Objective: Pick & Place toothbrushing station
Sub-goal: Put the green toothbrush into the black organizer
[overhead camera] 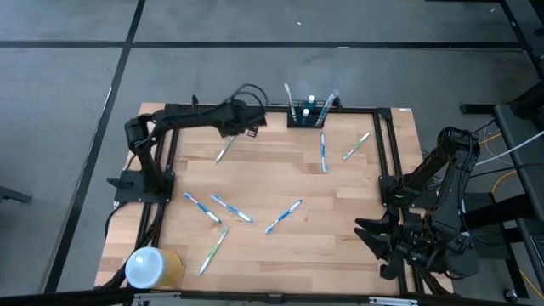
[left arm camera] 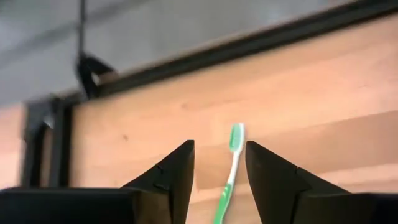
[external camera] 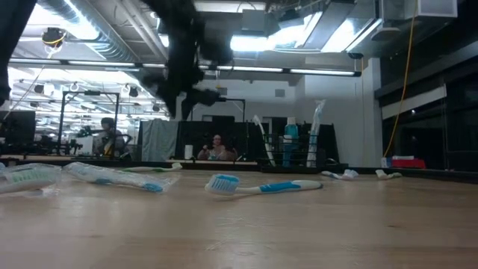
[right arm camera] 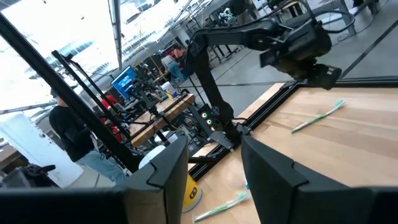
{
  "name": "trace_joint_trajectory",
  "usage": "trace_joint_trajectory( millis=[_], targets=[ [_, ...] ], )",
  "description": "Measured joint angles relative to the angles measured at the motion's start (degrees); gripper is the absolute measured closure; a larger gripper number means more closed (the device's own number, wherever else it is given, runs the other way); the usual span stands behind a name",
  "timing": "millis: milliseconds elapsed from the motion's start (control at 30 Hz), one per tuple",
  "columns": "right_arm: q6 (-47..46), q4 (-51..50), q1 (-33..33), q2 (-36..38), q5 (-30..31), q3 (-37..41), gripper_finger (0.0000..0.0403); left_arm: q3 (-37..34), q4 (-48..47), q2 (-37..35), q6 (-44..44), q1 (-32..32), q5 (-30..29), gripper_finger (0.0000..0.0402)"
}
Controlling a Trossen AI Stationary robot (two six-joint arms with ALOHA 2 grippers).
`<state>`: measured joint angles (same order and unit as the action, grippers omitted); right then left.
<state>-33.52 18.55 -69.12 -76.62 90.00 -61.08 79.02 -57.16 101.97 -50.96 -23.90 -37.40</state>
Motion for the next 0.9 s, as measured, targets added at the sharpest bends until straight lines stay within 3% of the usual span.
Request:
trace_joint_trajectory(
  millis=[167,400,600,733,900],
  targets=[
    [4.8,4.1,0.0,0.0,-0.3,0.0,0.0249,-3.8,6.5,0.0,5.1,-7.5,10.8,0.0233],
    [8.9,6.6,0.2,0.0,-0.6,0.0,0.0249,-6.7,19.6,0.0,19.8,-12.6,24.3,0.0192],
    [8.7,6.7,0.2,0.0,-0.3,0.0,0.0249,-10.1,19.7,0.0,20.6,-16.0,28.1,0.0193],
    [8.9,6.7,0.4,0.0,0.0,0.0,0.0249,-14.8,24.6,0.0,19.7,-16.8,32.7,0.0202],
    [8.9,6.7,1.1,0.0,0.0,0.0,0.0249,-18.1,28.1,0.0,19.0,-16.8,33.5,0.0217]
  ],
)
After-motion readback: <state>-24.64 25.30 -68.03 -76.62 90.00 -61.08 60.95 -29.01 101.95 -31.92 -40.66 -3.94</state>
